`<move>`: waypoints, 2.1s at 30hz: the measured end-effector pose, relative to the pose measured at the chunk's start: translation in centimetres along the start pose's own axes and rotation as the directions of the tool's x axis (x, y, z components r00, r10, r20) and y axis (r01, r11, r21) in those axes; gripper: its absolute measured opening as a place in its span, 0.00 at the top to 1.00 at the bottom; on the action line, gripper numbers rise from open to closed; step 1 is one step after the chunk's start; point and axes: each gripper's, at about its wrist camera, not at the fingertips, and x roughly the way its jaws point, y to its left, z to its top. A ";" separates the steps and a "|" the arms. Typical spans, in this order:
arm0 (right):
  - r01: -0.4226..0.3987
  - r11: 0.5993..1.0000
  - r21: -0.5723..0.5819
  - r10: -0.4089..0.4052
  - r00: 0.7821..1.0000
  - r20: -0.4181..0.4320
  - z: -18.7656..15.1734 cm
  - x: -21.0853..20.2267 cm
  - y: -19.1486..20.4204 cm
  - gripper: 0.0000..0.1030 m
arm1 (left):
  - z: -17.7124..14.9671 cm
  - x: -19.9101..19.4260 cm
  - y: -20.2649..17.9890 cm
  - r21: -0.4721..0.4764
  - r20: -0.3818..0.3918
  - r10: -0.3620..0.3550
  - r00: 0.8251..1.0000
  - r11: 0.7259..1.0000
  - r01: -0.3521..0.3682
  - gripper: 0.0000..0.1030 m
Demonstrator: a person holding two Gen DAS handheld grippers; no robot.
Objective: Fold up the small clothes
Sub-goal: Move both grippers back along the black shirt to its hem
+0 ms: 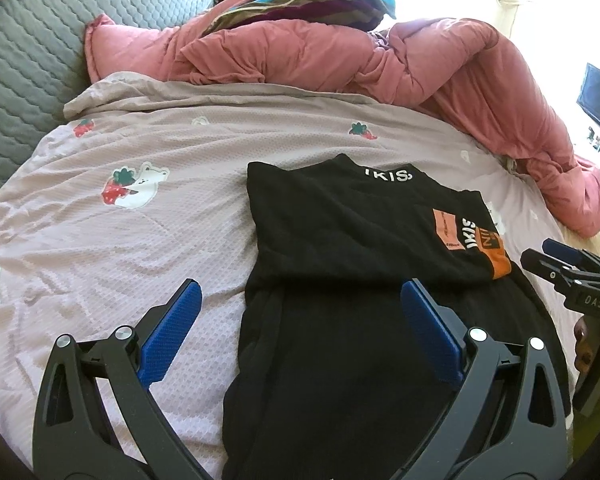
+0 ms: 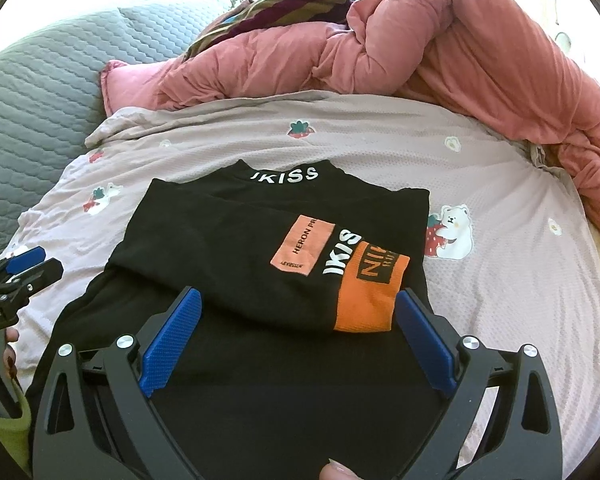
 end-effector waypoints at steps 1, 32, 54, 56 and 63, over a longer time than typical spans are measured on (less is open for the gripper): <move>0.000 1.000 0.000 0.000 1.000 -0.001 -0.1 -0.1 0.0 0.06 | -0.1 -0.1 0.0 0.002 -0.001 0.001 1.000 1.000 -0.001 0.09; 0.015 1.000 0.006 -0.014 0.998 -0.063 -4.0 -2.6 -1.9 0.06 | -7.0 -2.6 3.0 0.017 -0.132 0.075 0.988 0.997 -0.074 0.09; 0.082 0.996 0.022 -0.080 0.992 -0.095 -7.6 -5.8 -5.4 0.06 | -9.3 -3.6 3.7 -0.034 -0.185 -0.044 0.982 0.999 0.038 0.48; 0.096 0.995 0.031 -0.093 0.991 -0.096 -8.0 -6.3 -6.2 0.06 | -9.6 -3.1 3.4 -0.032 -0.204 -0.063 0.977 0.998 0.057 0.56; 0.088 0.995 0.042 -0.081 0.987 -0.135 -9.8 -7.1 -7.6 0.06 | -10.2 -2.6 3.1 -0.028 -0.234 -0.065 0.970 0.998 0.060 0.68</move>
